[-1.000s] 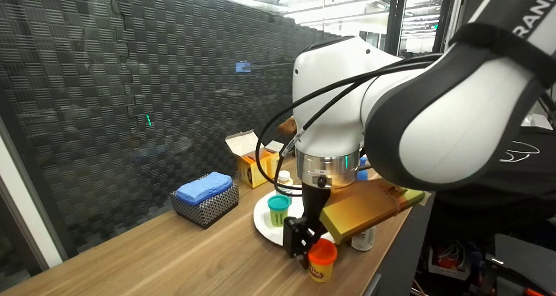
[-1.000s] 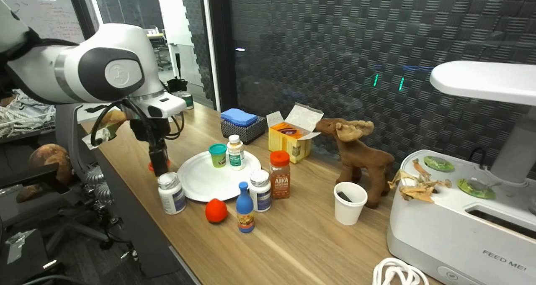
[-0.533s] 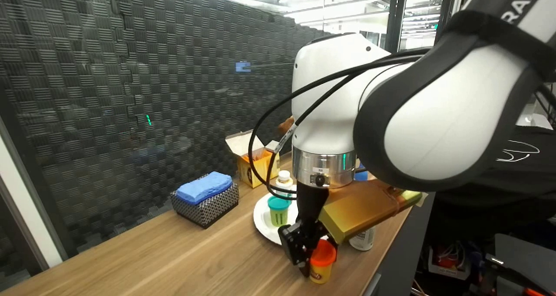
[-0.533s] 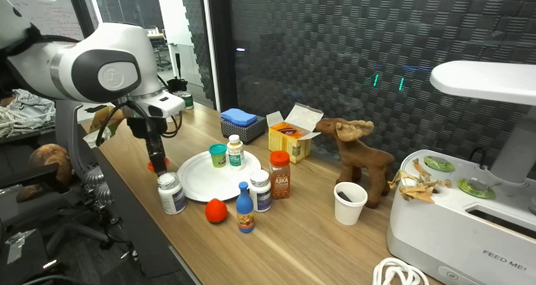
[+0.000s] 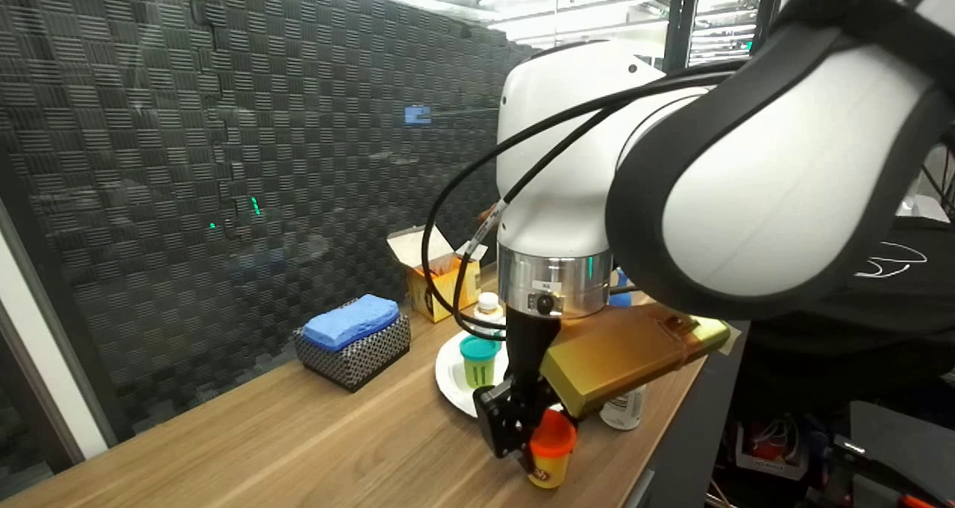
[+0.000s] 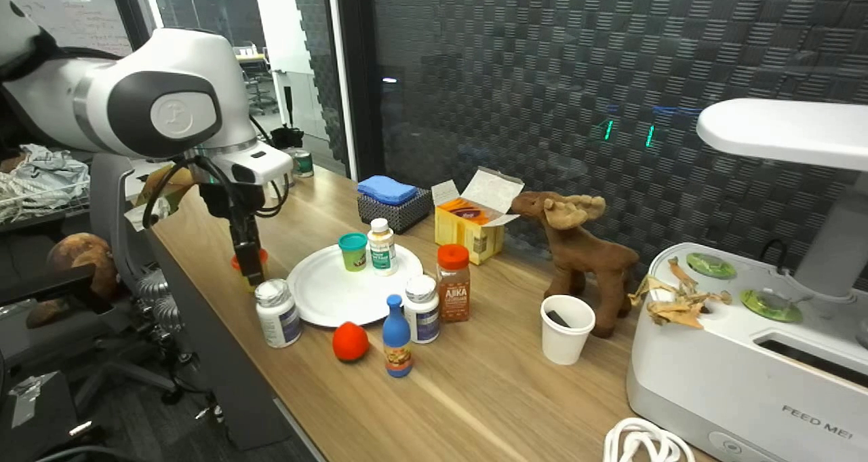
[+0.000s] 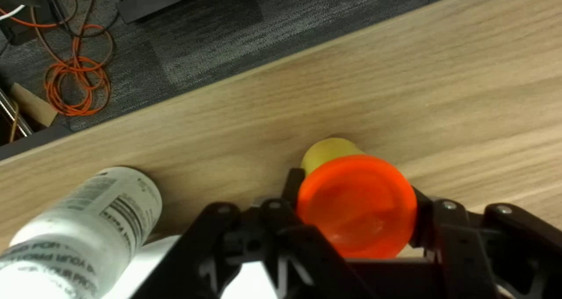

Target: Pick up all the objects surrounding the white plate and arrange them on the plate

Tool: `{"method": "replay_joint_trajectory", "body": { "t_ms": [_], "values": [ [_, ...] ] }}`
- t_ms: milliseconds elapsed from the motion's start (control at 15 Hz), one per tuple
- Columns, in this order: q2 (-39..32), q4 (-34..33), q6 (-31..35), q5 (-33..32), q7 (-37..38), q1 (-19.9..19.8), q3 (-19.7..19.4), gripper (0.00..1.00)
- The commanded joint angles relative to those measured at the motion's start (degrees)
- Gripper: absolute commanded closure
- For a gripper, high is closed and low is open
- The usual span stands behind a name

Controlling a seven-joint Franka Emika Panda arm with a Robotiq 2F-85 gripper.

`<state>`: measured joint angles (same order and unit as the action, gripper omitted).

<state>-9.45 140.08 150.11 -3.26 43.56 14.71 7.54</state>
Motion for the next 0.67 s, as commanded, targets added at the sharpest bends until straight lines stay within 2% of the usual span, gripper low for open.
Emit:
{"method": "replay_joint_trajectory", "body": {
  "t_ms": [0,267,600],
  "values": [
    [4.0,-0.5,-1.0,-3.6,5.6,0.5,-1.6,0.78],
    [3.8,-3.3,-2.2,-8.5,9.8,-1.1,-3.2,0.78],
    [-0.3,-6.1,-0.7,-7.5,7.2,-3.5,-4.5,0.78]
  ]
}}
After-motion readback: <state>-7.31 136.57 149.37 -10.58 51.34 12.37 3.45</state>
